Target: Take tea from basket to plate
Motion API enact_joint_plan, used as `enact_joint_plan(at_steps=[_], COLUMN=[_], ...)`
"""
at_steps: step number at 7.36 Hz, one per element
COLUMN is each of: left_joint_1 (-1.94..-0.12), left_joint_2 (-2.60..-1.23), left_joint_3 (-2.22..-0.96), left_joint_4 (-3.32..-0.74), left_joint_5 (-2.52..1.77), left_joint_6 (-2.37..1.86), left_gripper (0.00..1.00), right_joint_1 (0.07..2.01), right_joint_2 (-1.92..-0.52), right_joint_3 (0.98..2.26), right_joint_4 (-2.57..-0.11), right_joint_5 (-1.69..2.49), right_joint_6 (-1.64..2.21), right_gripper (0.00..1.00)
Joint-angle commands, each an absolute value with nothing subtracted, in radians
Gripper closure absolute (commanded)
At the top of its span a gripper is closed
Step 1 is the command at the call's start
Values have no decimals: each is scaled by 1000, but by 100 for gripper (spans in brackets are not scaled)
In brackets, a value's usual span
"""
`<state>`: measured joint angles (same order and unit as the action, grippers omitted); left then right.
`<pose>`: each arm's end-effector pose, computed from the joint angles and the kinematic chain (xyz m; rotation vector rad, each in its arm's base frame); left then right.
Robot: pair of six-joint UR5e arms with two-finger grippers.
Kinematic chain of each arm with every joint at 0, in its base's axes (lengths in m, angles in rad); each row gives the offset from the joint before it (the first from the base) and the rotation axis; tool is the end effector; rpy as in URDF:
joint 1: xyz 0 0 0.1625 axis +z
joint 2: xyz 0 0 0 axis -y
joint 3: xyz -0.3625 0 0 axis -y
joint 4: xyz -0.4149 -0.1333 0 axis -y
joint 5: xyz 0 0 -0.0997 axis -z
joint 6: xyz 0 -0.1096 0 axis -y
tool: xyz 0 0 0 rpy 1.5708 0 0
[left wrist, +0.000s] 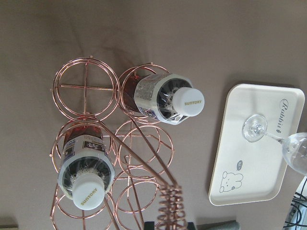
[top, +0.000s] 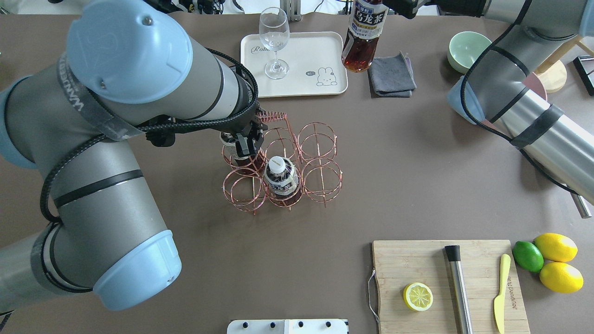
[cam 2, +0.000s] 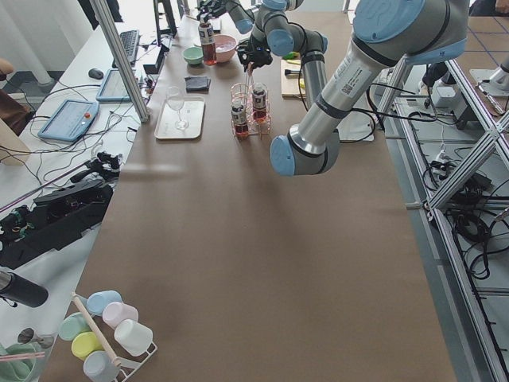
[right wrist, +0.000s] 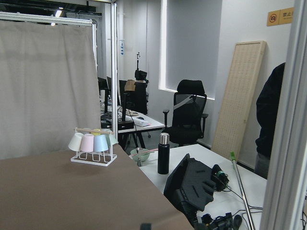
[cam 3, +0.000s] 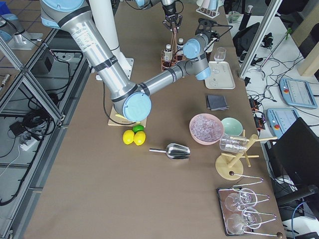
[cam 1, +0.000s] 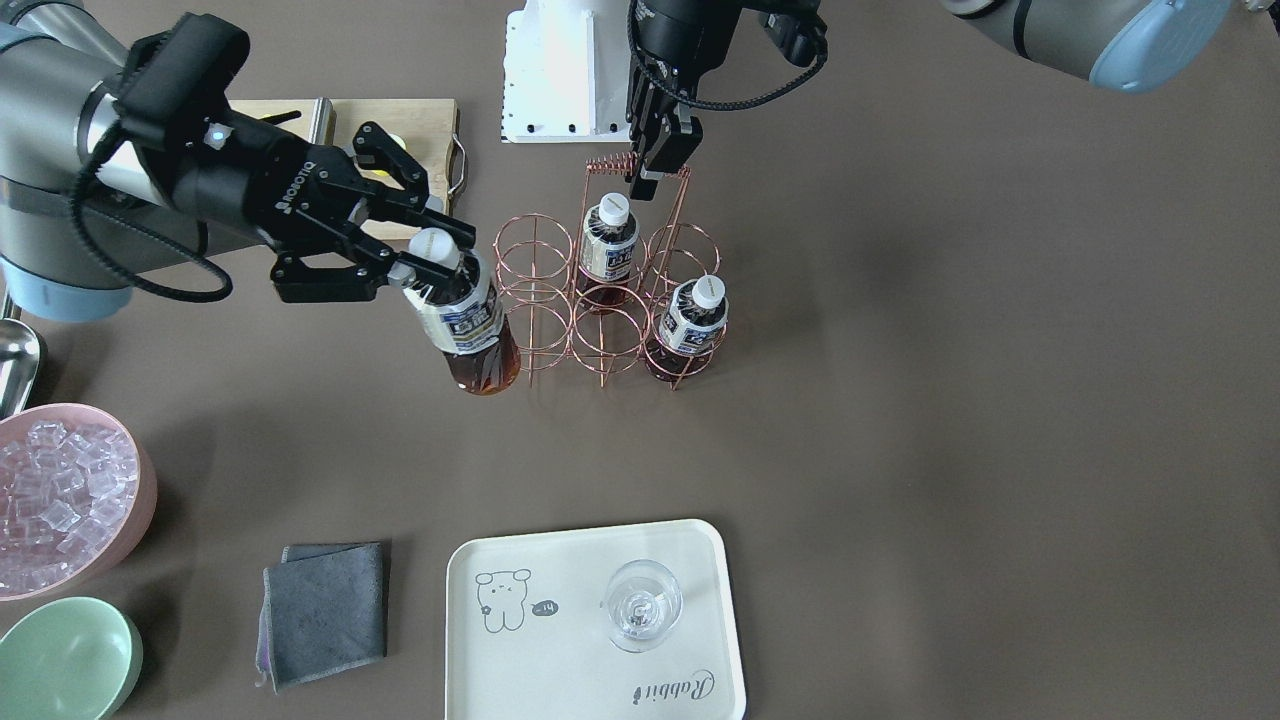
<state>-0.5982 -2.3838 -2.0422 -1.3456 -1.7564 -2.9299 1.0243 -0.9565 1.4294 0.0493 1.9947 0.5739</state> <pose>0.3687 -0.3881 -0.0205 -0.6263 1.0493 -1.6479 -0.2443 -0.5714 0.1335 1.6042 -1.3079 -0.4257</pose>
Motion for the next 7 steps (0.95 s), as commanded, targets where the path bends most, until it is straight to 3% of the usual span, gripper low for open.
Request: enact_joint_plan(at_steps=[1, 4, 7], left_joint_1=[-607, -669, -901], left_joint_2=[-2384, -2373, -2213], left_joint_3=[-2057, -2155, -2168], left_joint_4=[-1342, -1238, -1235], left_joint_5=[-1759, -1770, -2006], left_joint_6=[-2928, -2817, -2523], left_gripper=[100, 100, 100], right_joint_1=[1068, 936, 850], right_joint_2=[-875, -844, -763], right_joint_3=[1243, 1120, 918], right_joint_4=[40, 52, 141], right_joint_5=[1895, 1630, 1473], right_joint_6=[568, 542, 540], right_gripper=[100, 100, 100])
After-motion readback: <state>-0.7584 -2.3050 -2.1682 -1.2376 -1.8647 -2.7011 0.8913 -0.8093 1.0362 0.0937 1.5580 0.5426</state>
